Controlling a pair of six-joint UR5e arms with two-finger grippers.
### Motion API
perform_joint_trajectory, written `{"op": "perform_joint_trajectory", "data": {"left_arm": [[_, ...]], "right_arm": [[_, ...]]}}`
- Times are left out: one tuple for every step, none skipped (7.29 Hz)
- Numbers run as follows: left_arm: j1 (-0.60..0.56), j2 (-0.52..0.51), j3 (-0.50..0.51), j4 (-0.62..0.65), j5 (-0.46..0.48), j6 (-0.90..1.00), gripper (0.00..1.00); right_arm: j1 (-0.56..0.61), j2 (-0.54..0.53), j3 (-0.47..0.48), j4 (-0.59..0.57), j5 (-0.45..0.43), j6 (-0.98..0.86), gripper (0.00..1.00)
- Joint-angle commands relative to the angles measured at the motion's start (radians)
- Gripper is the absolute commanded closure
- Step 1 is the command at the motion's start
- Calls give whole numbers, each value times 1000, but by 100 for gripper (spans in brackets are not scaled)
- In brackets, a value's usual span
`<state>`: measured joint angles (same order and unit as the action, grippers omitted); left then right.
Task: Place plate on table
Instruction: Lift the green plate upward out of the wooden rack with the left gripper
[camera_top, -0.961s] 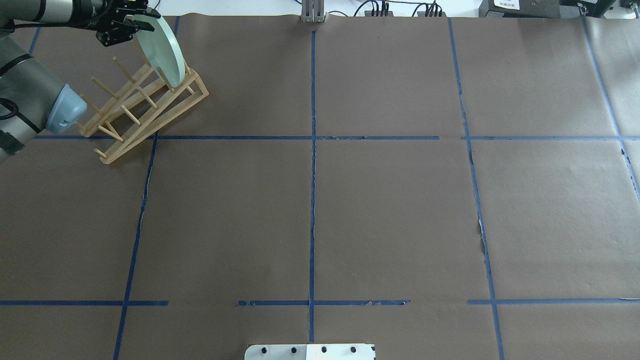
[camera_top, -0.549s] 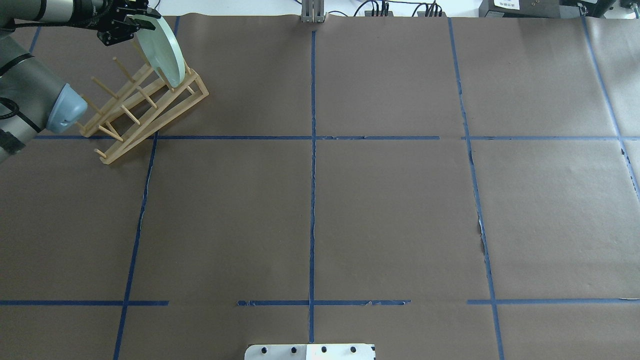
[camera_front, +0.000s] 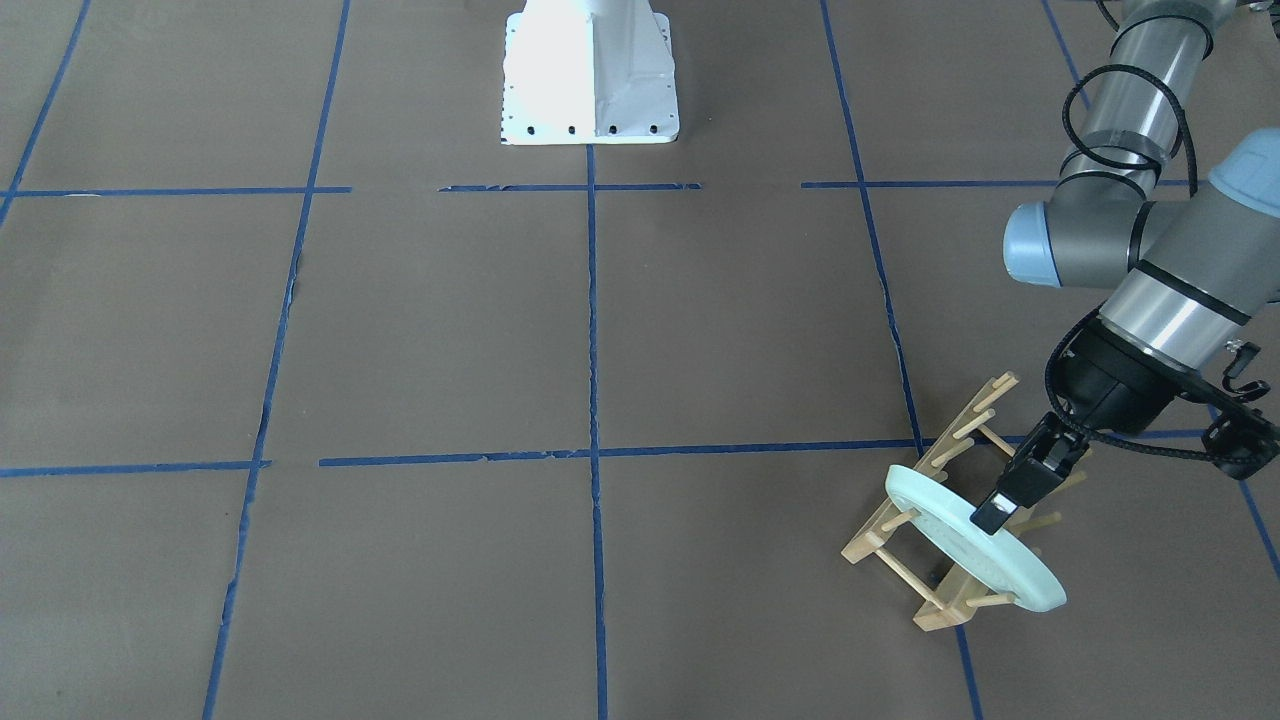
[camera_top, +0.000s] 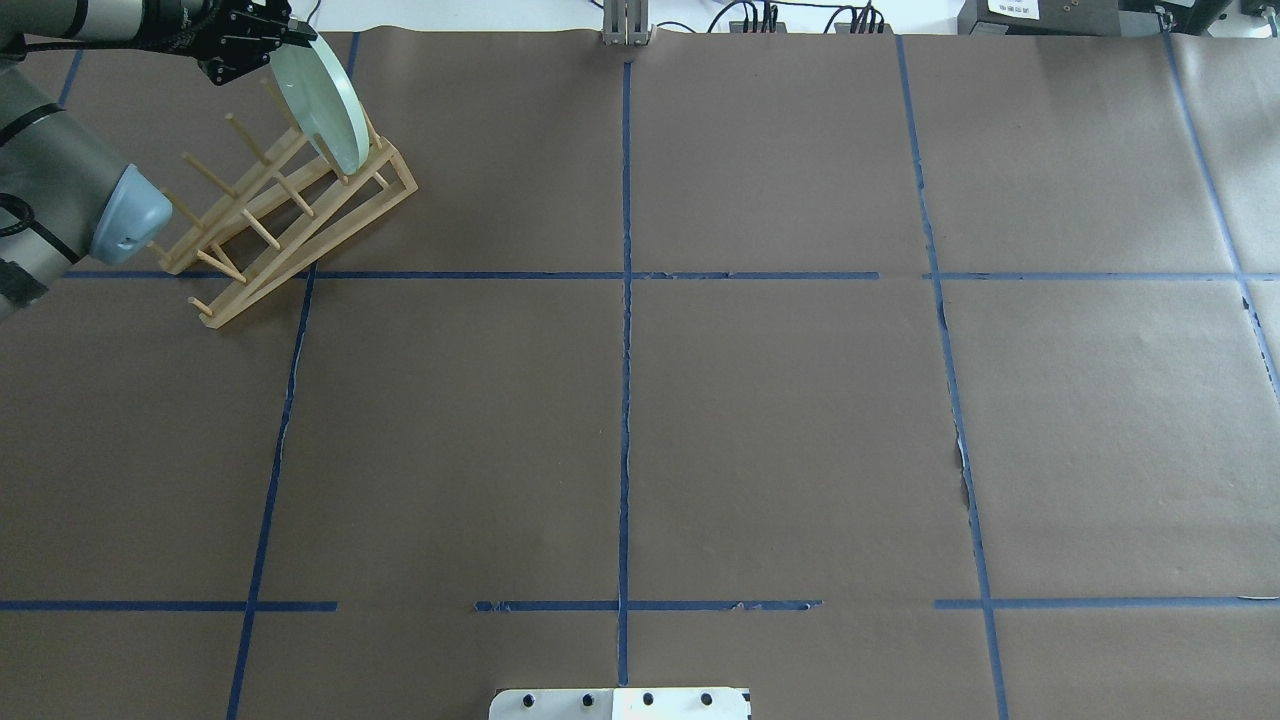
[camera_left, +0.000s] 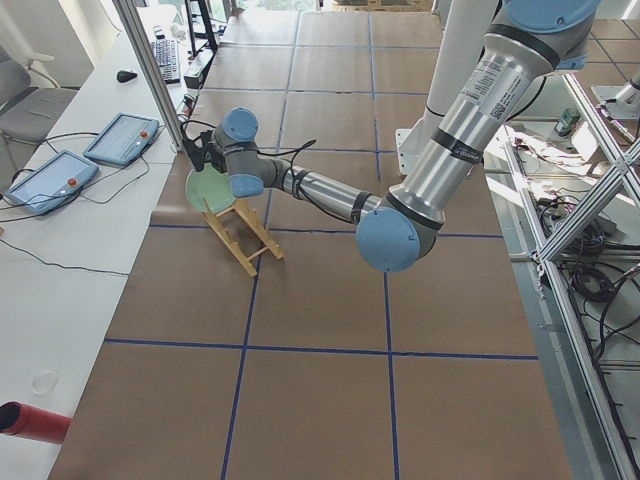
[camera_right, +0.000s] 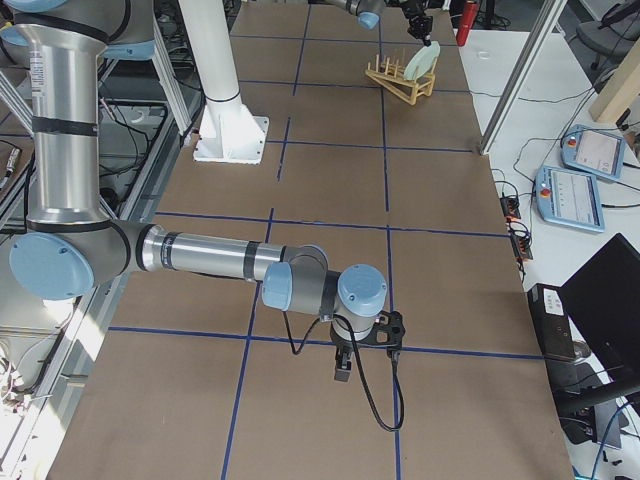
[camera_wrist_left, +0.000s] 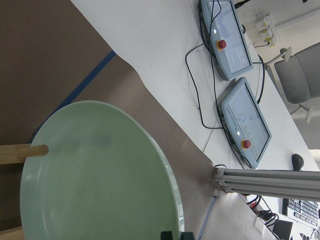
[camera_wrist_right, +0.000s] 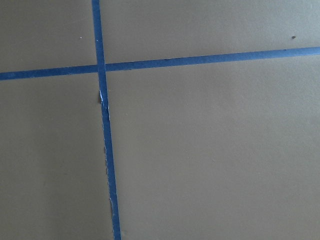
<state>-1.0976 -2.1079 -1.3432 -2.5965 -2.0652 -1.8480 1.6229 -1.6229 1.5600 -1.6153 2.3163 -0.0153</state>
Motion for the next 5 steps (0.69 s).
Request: {"op": "perform_joint_trajectory", "data": {"left_arm": [[-8, 2, -14, -1, -7, 4, 96], [-16, 3, -27, 2, -13, 4, 96], [-21, 6, -43, 4, -15, 4, 98], [-30, 8, -47, 7, -38, 4, 99], [-47, 8, -48, 6, -61, 4, 100]], "right_arm": [[0, 0, 0, 0, 0, 0, 0], [0, 0, 0, 0, 0, 0, 0], [0, 0, 0, 0, 0, 0, 0], [0, 0, 0, 0, 0, 0, 0], [0, 0, 0, 0, 0, 0, 0]]}}
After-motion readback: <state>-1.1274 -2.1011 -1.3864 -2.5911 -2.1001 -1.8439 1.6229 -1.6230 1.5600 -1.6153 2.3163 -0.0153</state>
